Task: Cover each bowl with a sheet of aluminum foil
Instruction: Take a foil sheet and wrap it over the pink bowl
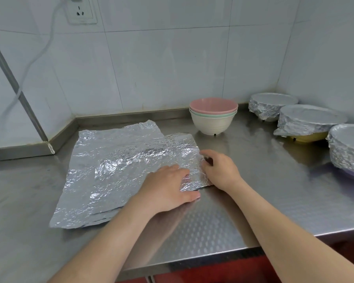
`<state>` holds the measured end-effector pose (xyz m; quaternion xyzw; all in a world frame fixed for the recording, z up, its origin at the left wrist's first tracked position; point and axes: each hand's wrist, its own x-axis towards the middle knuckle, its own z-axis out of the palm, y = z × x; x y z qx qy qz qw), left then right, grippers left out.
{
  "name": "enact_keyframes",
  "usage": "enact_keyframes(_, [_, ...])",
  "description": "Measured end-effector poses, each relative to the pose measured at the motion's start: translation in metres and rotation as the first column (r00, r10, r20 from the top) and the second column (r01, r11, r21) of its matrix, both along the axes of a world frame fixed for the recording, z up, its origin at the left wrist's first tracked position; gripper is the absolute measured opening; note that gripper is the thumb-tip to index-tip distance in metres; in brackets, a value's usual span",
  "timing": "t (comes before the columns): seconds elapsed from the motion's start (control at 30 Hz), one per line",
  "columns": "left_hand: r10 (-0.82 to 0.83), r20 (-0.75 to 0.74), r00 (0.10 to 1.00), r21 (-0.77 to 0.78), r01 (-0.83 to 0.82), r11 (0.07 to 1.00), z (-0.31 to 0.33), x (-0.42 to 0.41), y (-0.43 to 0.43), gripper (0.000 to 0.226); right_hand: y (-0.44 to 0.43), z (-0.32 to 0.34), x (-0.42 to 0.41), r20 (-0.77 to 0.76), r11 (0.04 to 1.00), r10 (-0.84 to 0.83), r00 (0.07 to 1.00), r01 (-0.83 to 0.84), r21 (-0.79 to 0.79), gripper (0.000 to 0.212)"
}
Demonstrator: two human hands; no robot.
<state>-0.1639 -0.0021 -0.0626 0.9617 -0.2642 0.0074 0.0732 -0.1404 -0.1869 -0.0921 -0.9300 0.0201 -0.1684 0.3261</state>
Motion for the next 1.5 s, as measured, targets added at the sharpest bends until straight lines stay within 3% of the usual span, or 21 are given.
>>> enact_keyframes(0.13, [0.035,0.151,0.988,-0.083,-0.023,0.996,0.003,0.002,-0.003,0.049,-0.005,0.004,-0.001,0.060,0.952,-0.070,0.996,0.049,0.301,0.035])
enact_keyframes(0.23, [0.019,0.249,0.968,-0.234,0.041,0.971,0.003,0.005,0.002,0.036,-0.007,0.008,-0.004,0.120,0.805,-0.125,0.985,0.030,0.592,0.022])
enact_keyframes(0.3, [0.066,0.249,0.966,-0.360,0.029,0.933,0.003,0.011,0.007,0.035,-0.008,0.013,-0.007,0.109,0.697,-0.142,0.984,0.021,0.716,0.026])
enact_keyframes(0.47, [0.155,0.004,0.988,-0.607,-0.121,0.786,0.003,0.016,0.012,0.048,-0.003,0.010,-0.006,0.072,0.799,0.055,0.996,-0.087,0.594,0.033])
enact_keyframes(0.73, [0.177,-0.024,0.984,-0.603,-0.156,0.782,-0.001,0.018,0.013,0.029,-0.001,0.020,-0.015,0.076,0.700,0.275,0.958,-0.254,0.668,0.024])
enact_keyframes(0.83, [0.187,-0.071,0.980,-0.634,-0.189,0.750,0.001,0.015,0.012,0.015,-0.002,0.011,-0.014,0.105,0.747,0.281,0.954,-0.286,0.600,0.043])
enact_keyframes(0.97, [0.193,0.142,0.971,-0.404,-0.122,0.907,0.001,0.011,0.009,0.029,0.001,0.011,-0.015,0.212,0.749,0.210,0.954,-0.296,0.592,0.022])
enact_keyframes(1.07, [0.236,0.356,0.904,-0.442,-0.060,0.895,0.005,0.009,0.011,0.023,0.001,0.012,-0.016,0.242,0.736,0.156,0.958,-0.276,0.619,0.028])
enact_keyframes(1.17, [0.329,0.562,0.759,-0.585,0.084,0.806,0.013,0.007,0.012,0.018,0.003,0.016,-0.021,0.190,0.697,0.122,0.974,-0.221,0.682,0.075])
enact_keyframes(1.27, [0.428,0.632,0.646,-0.665,0.168,0.728,0.032,0.002,0.014,0.016,0.003,0.019,-0.026,0.183,0.666,0.125,0.975,-0.219,0.713,0.108])
enact_keyframes(1.33, [0.494,0.545,0.677,-0.795,0.231,0.560,0.050,-0.004,0.015,0.018,0.005,0.023,-0.030,0.176,0.661,0.162,0.971,-0.239,0.711,0.116])
enact_keyframes(1.4, [0.538,0.383,0.751,-0.917,0.237,0.320,0.071,-0.009,0.010,0.031,0.010,0.033,-0.040,0.186,0.702,0.243,0.952,-0.305,0.644,0.117])
enact_keyframes(1.5, [0.404,0.122,0.906,-0.988,0.149,-0.037,0.093,-0.013,-0.006,0.014,0.027,0.057,-0.066,0.160,0.777,0.438,0.884,-0.462,0.427,0.118])
